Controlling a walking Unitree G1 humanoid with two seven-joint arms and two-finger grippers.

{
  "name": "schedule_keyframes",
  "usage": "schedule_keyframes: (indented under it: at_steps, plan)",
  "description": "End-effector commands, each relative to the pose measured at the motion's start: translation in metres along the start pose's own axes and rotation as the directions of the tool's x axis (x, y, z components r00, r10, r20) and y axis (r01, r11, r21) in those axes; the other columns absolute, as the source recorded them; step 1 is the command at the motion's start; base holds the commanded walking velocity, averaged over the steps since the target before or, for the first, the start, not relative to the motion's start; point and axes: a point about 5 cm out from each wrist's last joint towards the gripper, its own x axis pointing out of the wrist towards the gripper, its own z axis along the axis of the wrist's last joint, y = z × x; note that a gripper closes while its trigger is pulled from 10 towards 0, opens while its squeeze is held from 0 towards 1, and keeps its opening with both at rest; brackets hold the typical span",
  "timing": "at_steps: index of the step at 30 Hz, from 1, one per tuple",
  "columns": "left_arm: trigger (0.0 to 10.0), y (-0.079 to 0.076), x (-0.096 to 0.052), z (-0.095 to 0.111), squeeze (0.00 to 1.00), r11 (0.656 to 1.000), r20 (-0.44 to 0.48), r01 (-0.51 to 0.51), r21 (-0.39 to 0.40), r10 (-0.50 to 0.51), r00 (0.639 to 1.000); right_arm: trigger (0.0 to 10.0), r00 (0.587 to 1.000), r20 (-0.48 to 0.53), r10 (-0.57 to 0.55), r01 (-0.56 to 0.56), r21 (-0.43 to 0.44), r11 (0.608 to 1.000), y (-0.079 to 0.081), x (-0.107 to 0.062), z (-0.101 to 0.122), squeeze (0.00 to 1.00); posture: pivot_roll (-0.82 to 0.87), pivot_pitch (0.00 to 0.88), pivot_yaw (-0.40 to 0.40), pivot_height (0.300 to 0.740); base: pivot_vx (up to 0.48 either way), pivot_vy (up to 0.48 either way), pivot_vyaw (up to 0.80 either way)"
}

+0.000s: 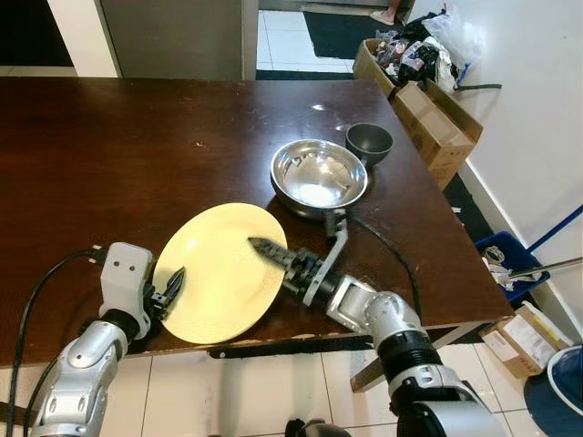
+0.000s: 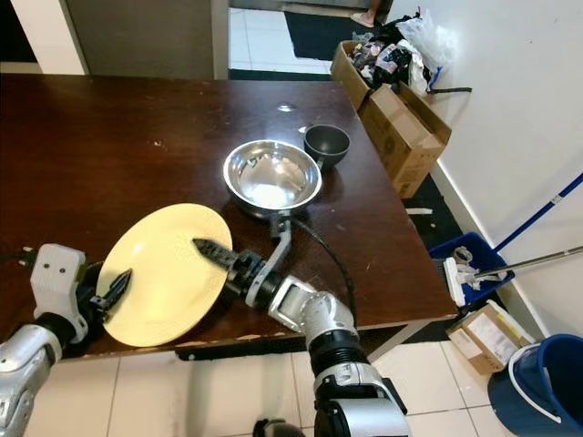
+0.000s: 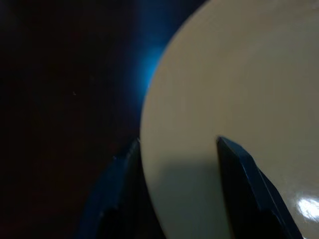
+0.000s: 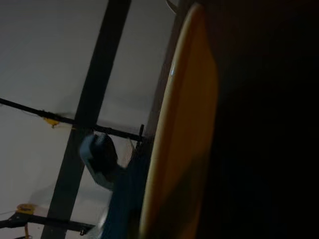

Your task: Setting the table

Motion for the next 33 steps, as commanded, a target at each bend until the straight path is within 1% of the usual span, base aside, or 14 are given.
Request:
schedule_keyframes:
  at_steps: [1,14,17,18,19,20,21,22,24,25,26,28,30,33]
  plan:
    - [10.0,-0.019,-0.004,-0.034,0.00,0.997,-0.158,0.072,-0.038,-0.077,0.984,0.0,0.998,-0.064,0.006,-0.004,0.028,1.000,-0.001,0.005,-0.015,0.00,0.03,0.097,-0.057,0.740,0.000,0.000,0.00]
    - [10.0,-0.019,0.000,-0.025,0.00,0.996,-0.129,0.078,-0.035,-0.082,0.988,0.0,0.999,-0.050,0.015,-0.014,0.030,0.999,-0.002,0.001,-0.013,0.00,0.03,0.098,-0.051,0.740,0.000,0.000,0.00]
    - [10.0,-0.018,0.002,-0.017,0.00,0.996,-0.105,0.081,-0.028,-0.084,0.991,0.0,0.999,-0.046,0.011,-0.010,0.025,1.000,-0.002,0.000,-0.012,0.00,0.03,0.098,-0.051,0.740,0.000,0.000,0.00]
    - [10.0,-0.019,0.003,-0.010,0.00,0.996,-0.081,0.093,-0.012,-0.094,0.992,0.0,0.999,-0.047,0.003,-0.003,0.013,1.000,-0.002,0.000,-0.011,0.00,0.02,0.100,-0.051,0.740,0.000,0.000,0.00]
    - [10.0,-0.019,0.003,-0.010,0.00,0.996,-0.081,0.093,-0.012,-0.094,0.992,0.0,0.999,-0.047,0.003,-0.003,0.013,1.000,-0.002,0.000,-0.011,0.00,0.02,0.100,-0.051,0.740,0.000,0.000,0.00]
    - [10.0,-0.018,0.002,0.008,0.00,0.992,-0.032,0.122,0.041,-0.121,0.992,0.0,0.999,-0.040,-0.007,0.007,-0.001,1.000,-0.003,-0.002,-0.009,0.00,0.02,0.102,-0.052,0.740,0.000,0.000,0.00]
    - [10.0,-0.017,0.000,0.017,0.00,0.988,-0.012,0.136,0.070,-0.136,0.991,0.0,0.999,-0.034,-0.009,0.009,-0.003,1.000,-0.003,-0.003,-0.007,0.00,0.02,0.102,-0.052,0.740,0.000,0.000,0.00]
    - [10.0,-0.017,0.000,0.017,0.00,0.988,-0.012,0.136,0.070,-0.136,0.991,0.0,0.999,-0.034,-0.009,0.009,-0.003,1.000,-0.003,-0.003,-0.007,0.00,0.02,0.102,-0.052,0.740,0.000,0.000,0.00]
    - [10.0,-0.013,-0.003,0.035,0.00,0.985,0.035,0.149,0.089,-0.152,0.988,0.0,1.000,-0.027,-0.012,0.012,-0.011,1.000,-0.004,-0.005,-0.005,0.00,0.02,0.103,-0.051,0.740,0.000,0.000,0.00]
    - [10.0,-0.007,-0.007,0.050,0.00,0.982,0.072,0.164,0.097,-0.171,0.983,0.0,1.000,-0.022,-0.015,0.014,-0.020,1.000,-0.003,-0.006,-0.003,0.00,0.03,0.104,-0.049,0.740,0.000,0.000,0.00]
    - [10.0,-0.007,-0.007,0.050,0.00,0.982,0.072,0.164,0.097,-0.171,0.983,0.0,1.000,-0.022,-0.015,0.014,-0.020,1.000,-0.003,-0.006,-0.003,0.00,0.03,0.104,-0.049,0.740,0.000,0.000,0.00]
    - [10.0,0.000,-0.016,0.075,0.00,0.974,0.130,0.195,0.119,-0.210,0.969,0.0,1.000,-0.011,-0.017,0.016,-0.032,0.999,-0.003,-0.007,0.001,0.00,0.03,0.104,-0.049,0.740,0.000,0.000,0.00]
    - [10.0,0.009,-0.025,0.097,0.00,0.966,0.177,0.233,0.113,-0.251,0.952,0.0,1.000,0.001,-0.014,0.014,-0.048,0.999,-0.001,-0.007,0.005,0.00,0.03,0.102,-0.048,0.740,0.000,0.000,0.00]
    - [10.0,0.014,-0.031,0.108,0.00,0.960,0.197,0.262,0.097,-0.276,0.941,0.0,1.000,0.012,-0.013,0.014,-0.066,0.998,0.000,-0.006,0.009,0.00,0.04,0.100,-0.047,0.740,0.000,0.000,0.00]
